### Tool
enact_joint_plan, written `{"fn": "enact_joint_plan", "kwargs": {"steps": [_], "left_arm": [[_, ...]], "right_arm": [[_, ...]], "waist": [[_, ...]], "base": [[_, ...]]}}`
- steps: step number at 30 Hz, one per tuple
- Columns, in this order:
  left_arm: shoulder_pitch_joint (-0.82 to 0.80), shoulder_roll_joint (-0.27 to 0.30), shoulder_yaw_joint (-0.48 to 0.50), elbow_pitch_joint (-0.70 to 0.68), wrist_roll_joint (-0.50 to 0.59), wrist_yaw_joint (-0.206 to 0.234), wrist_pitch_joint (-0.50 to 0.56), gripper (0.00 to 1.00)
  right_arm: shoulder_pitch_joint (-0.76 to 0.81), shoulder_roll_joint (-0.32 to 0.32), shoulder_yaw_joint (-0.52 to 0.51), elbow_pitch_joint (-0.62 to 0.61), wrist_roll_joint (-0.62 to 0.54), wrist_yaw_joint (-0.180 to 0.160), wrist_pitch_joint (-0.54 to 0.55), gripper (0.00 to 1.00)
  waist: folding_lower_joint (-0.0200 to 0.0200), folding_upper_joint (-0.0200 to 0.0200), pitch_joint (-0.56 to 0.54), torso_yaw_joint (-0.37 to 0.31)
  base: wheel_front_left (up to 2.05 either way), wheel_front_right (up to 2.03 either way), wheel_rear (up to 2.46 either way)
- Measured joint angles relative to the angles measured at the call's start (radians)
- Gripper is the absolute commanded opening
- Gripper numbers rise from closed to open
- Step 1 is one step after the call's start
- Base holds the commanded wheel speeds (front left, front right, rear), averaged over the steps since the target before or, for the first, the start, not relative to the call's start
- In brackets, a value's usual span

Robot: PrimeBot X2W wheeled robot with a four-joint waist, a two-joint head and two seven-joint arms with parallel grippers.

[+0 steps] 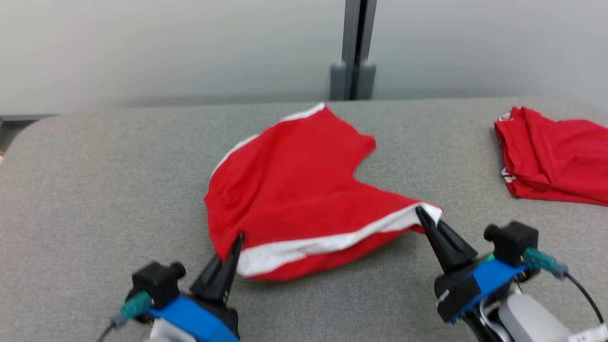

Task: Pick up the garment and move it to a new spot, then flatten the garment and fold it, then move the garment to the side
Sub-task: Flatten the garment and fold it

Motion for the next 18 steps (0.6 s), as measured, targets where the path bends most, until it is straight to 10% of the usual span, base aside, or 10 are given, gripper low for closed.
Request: {"fn": "enact_joint_plan", "kwargs": {"steps": [18], "left_arm": [[0.296, 0.012, -0.021, -0.096, 0.035, 0.014, 0.0, 0.0]], "right_arm": [[0.44, -0.048, -0.095, -0.21, -0.002, 0.0, 0.0, 0.0]], "waist": [[0.0001, 0.0, -0.121, 0.012]], "base": [[0.0, 0.0, 0.0]]}}
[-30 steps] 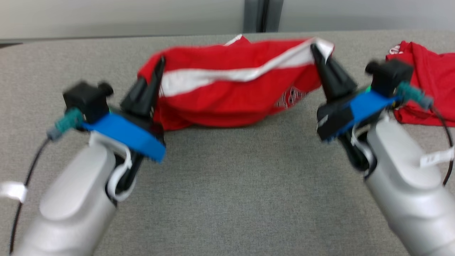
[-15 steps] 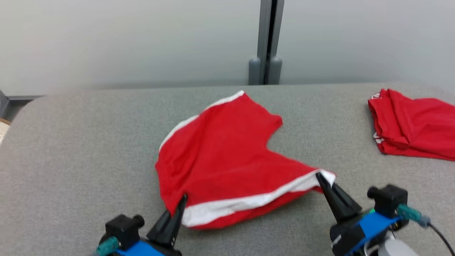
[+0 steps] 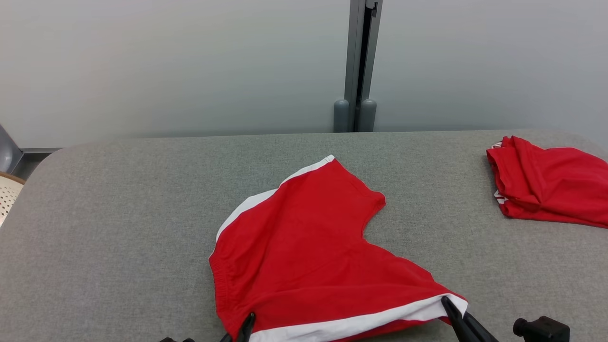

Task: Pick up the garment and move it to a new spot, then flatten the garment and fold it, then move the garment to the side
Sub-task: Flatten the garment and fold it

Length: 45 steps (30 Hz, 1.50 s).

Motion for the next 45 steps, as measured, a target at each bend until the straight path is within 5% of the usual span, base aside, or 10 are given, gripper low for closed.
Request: {"fn": "enact_joint_plan", "kwargs": {"steps": [7, 16, 31, 44, 45], "left_arm": [[-0.021, -0.009, 0.0, -0.006, 0.002, 0.002, 0.0, 0.0], [-0.154, -0.011, 0.016, 0.016, 0.014, -0.004, 0.0, 0.0], [-0.518, -0.069, 0.041, 0.129, 0.001, -0.013, 0.0, 0.0], [-0.638, -0.106, -0.003, 0.261, -0.034, -0.013, 0.0, 0.0], [-0.641, -0.11, -0.006, 0.266, -0.034, -0.013, 0.0, 0.0]], "right_arm": [[-0.031, 0.002, -0.019, -0.005, -0.017, 0.0, 0.0, 0.0], [-0.31, -0.01, 0.011, 0.085, -0.051, 0.0, 0.004, 0.0], [-0.946, 0.022, 0.204, 0.494, -0.044, 0.0, 0.033, 0.0], [-1.173, 0.107, 0.307, 0.857, -0.006, 0.0, 0.03, 0.0], [-1.179, 0.108, 0.308, 0.877, 0.0, 0.0, 0.026, 0.13]], "waist": [[0.0001, 0.0, 0.009, 0.007], [0.0003, 0.0, 0.056, 0.051], [0.0006, 0.0, 0.312, 0.138], [0.0004, 0.0, 0.429, 0.203], [0.0004, 0.0, 0.432, 0.204]], "base": [[0.0, 0.0, 0.0], [0.0, 0.0, 0.0], [0.0, 0.0, 0.0], [0.0, 0.0, 0.0], [0.0, 0.0, 0.0]]}}
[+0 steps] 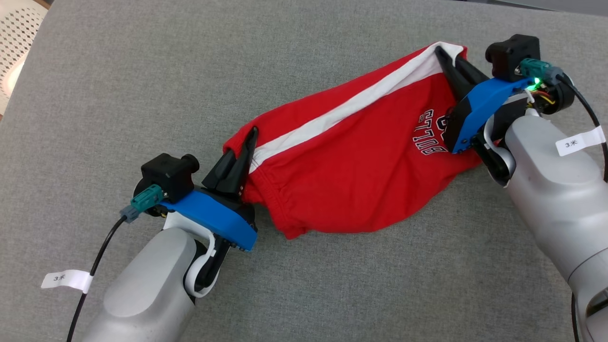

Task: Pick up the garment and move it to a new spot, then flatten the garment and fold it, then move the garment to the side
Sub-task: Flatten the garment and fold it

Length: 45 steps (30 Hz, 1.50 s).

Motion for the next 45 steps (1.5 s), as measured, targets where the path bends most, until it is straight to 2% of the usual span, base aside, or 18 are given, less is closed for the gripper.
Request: {"fn": "enact_joint_plan", "kwargs": {"steps": [1, 2, 3, 4, 8, 15, 18, 22, 26, 30, 36, 41, 42, 43, 45], "left_arm": [[-0.002, -0.002, -0.001, 0.007, -0.001, 0.0, 0.0, 0.0], [-0.002, -0.003, -0.002, 0.014, -0.004, 0.0, 0.0, 0.11], [-0.002, -0.004, -0.001, 0.02, -0.007, 0.0, 0.0, 0.42], [-0.002, -0.004, 0.0, 0.029, -0.007, 0.0, 0.0, 1.0], [0.003, -0.002, 0.014, 0.045, 0.021, 0.0, 0.0, 1.0], [0.109, 0.015, 0.072, 0.01, 0.116, 0.0, 0.0, 1.0], [0.168, 0.015, 0.111, -0.019, 0.145, 0.0, 0.0, 1.0], [0.233, 0.014, 0.219, -0.073, 0.198, 0.012, 0.0, 1.0], [0.289, -0.009, 0.373, -0.158, 0.26, 0.047, 0.0, 1.0], [0.357, -0.062, 0.479, -0.233, 0.345, 0.068, 0.0, 1.0], [0.413, -0.126, 0.591, -0.298, 0.465, 0.071, 0.0, 1.0], [0.432, -0.167, 0.649, -0.309, 0.513, 0.052, 0.0, 1.0], [0.432, -0.172, 0.655, -0.308, 0.52, 0.049, 0.0, 1.0], [0.433, -0.177, 0.661, -0.307, 0.527, 0.043, 0.0, 1.0], [0.436, -0.184, 0.672, -0.305, 0.539, 0.038, 0.0, 1.0]], "right_arm": [[-0.005, 0.002, 0.001, 0.015, 0.005, 0.0, -0.003, 0.68], [-0.009, 0.004, 0.004, 0.027, 0.011, 0.0, -0.004, 1.0], [-0.009, 0.008, 0.011, 0.038, 0.012, 0.0, -0.005, 1.0], [-0.009, 0.011, 0.018, 0.045, 0.017, 0.0, -0.007, 1.0], [-0.005, 0.011, 0.043, 0.061, 0.041, 0.0, -0.013, 1.0], [0.051, -0.035, 0.078, 0.073, 0.08, 0.0, -0.022, 1.0], [0.088, -0.06, 0.091, 0.077, 0.099, 0.0, -0.023, 1.0], [0.129, -0.072, 0.102, 0.095, 0.126, 0.0, -0.024, 1.0], [0.159, -0.079, 0.116, 0.109, 0.143, 0.0, -0.024, 1.0], [0.18, -0.072, 0.132, 0.128, 0.162, 0.0, -0.01, 1.0], [0.195, -0.064, 0.157, 0.139, 0.185, 0.0, 0.024, 1.0], [0.201, -0.061, 0.173, 0.137, 0.212, 0.0, 0.065, 1.0], [0.202, -0.062, 0.176, 0.135, 0.217, 0.0, 0.067, 0.35], [0.205, -0.062, 0.178, 0.132, 0.223, 0.0, 0.067, 0.0], [0.213, -0.06, 0.185, 0.125, 0.235, 0.0, 0.069, 0.0]], "waist": [[0.0, 0.0, 0.001, 0.0], [0.0, 0.0, 0.001, 0.0], [0.0, 0.0, 0.0, -0.001], [0.0, 0.0, -0.002, -0.002], [-0.0002, 0.0, -0.022, -0.005], [-0.0003, 0.0, -0.072, -0.002], [-0.0004, 0.0, -0.094, 0.011], [-0.0004, 0.0, -0.113, 0.024], [-0.0004, 0.0, -0.121, 0.033], [-0.0004, 0.0, -0.125, 0.035], [-0.0003, 0.0, -0.126, 0.035], [-0.0003, 0.0, -0.133, 0.034], [-0.0003, 0.0, -0.135, 0.034], [-0.0003, 0.0, -0.137, 0.034], [-0.0002, 0.0, -0.142, 0.032]], "base": [[0.0, 0.0, 0.0], [0.0, 0.0, 0.0], [0.0, 0.0, 0.0], [0.0, 0.0, 0.0], [0.0, 0.0, 0.0], [0.0, 0.0, 0.0], [0.0, 0.0, 0.0], [0.0, 0.0, 0.0], [0.0, 0.0, 0.0], [0.0, 0.0, 0.0], [0.0, 0.0, 0.0], [0.0, 0.0, 0.0], [0.0, 0.0, 0.0], [0.0, 0.0, 0.0], [0.0, 0.0, 0.0]]}}
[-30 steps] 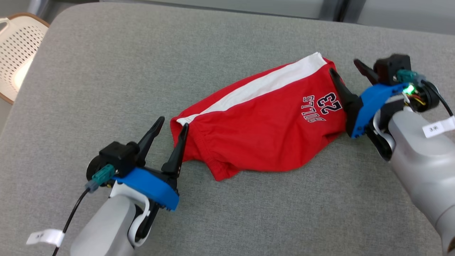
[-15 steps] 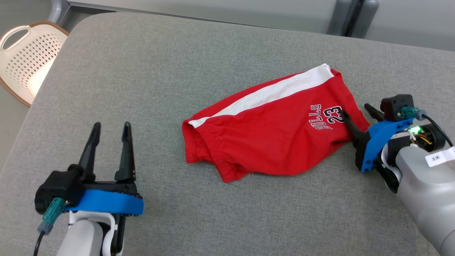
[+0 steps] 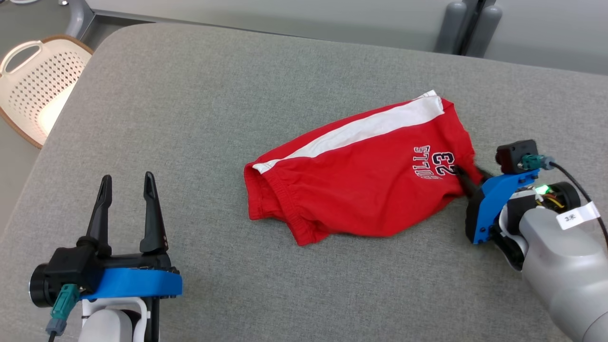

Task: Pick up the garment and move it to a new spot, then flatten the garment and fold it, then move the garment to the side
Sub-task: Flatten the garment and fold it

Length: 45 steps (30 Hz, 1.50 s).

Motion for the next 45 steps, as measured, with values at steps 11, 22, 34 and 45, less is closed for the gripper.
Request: {"fn": "enact_joint_plan", "kwargs": {"steps": [11, 22, 34, 45], "left_arm": [[0.038, -0.016, 0.026, 0.028, 0.04, -0.028, 0.0, 1.0], [0.099, -0.018, 0.033, 0.034, 0.057, -0.033, 0.0, 1.0], [0.123, -0.017, 0.021, 0.03, 0.061, -0.038, 0.0, 1.0], [0.142, -0.015, 0.011, 0.036, 0.056, -0.038, 0.0, 1.0]], "right_arm": [[0.085, 0.008, -0.014, -0.095, 0.104, 0.0, -0.076, 0.0], [0.291, -0.057, -0.152, -0.248, 0.123, 0.0, -0.095, 0.0], [0.438, -0.092, -0.373, -0.235, 0.062, 0.0, -0.095, 0.0], [0.438, -0.025, -0.445, -0.262, 0.027, 0.0, -0.095, 0.0]], "waist": [[0.0, 0.0, -0.063, -0.056], [0.0, 0.0, -0.148, -0.177], [0.0, 0.0, -0.201, -0.248], [0.0, 0.0, -0.222, -0.239]], "base": [[0.0, 0.0, 0.0], [0.0, 0.0, 0.0], [0.0, 0.0, 0.0], [0.0, 0.0, 0.0]]}}
